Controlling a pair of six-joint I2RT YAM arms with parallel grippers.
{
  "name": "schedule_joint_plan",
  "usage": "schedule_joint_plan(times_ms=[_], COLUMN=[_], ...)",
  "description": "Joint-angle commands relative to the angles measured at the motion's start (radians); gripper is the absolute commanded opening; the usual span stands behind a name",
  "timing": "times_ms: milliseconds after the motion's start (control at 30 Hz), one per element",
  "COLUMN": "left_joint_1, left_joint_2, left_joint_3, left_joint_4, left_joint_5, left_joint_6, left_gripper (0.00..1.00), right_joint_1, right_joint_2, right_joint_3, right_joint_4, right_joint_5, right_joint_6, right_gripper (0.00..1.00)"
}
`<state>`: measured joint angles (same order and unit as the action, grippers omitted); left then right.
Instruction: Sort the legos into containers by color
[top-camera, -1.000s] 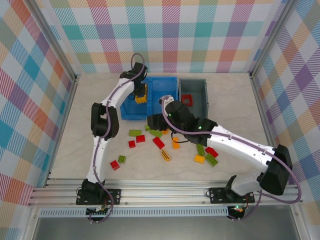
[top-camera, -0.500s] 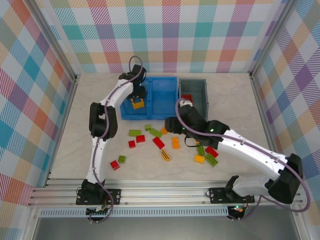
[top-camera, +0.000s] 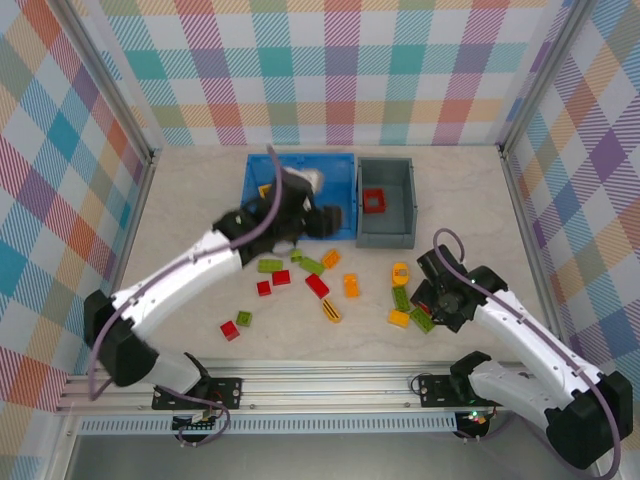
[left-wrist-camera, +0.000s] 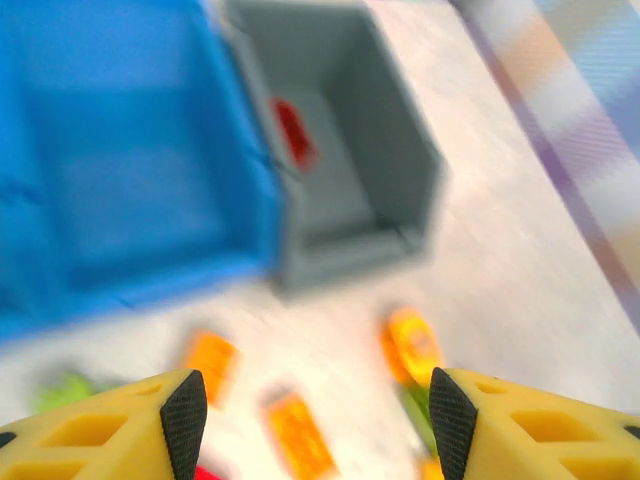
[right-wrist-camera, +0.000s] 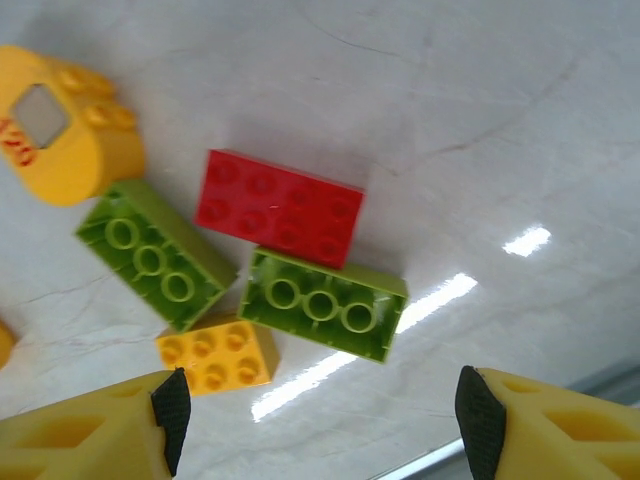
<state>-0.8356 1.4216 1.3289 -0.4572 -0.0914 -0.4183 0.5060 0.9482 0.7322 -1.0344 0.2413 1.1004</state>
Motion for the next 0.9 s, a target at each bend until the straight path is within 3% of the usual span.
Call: schedule_joint_plan(times_ms=[0, 200, 300, 433, 667, 867], left_joint_1=[-0.141, -0.388, -0.465, -0.498, -0.504, -0.505], left_joint_2=[-0.058, -0.104, -0.089, -0.07, -0.094, -0.117], left_joint_3=[-0.158, -0.289, -0.293, -0.284, -0.29, -0.296], left_joint_4=[0.101, 0.171, 0.217, 0.22, 0.213, 0.19], left_joint_5=[-0.102, -0.243, -0.292, -0.305, -0.33, -0.349], left_joint_6=[-0.154, -0.279, -0.275, -0.28, -0.269, -0.259], left_gripper=[0.62, 0.61, 0.61, 0.61, 0.62, 0.62], right_joint_1=[-0.026, -0.071, -0.136, -0.18, -0.232, -0.232], right_joint_2=[0.019, 0.067, 0.038, 0.075, 0.181, 0.12], right_joint_3=[-0.003, -0.057, -0.084, -0.104, -0.131, -0.181], right_joint_4=[-0.015, 0.027, 0.187, 0.287, 0.361, 0.367], right_joint_5=[-0.043, -0.111, -0.192, -0.232, -0.296, -0.353], right_joint_6=[0.01, -0.022, -0.122, -0.197, -0.259, -0.238], right_gripper=[0.72, 0.73, 0.78, 0.87, 0.93, 0.95])
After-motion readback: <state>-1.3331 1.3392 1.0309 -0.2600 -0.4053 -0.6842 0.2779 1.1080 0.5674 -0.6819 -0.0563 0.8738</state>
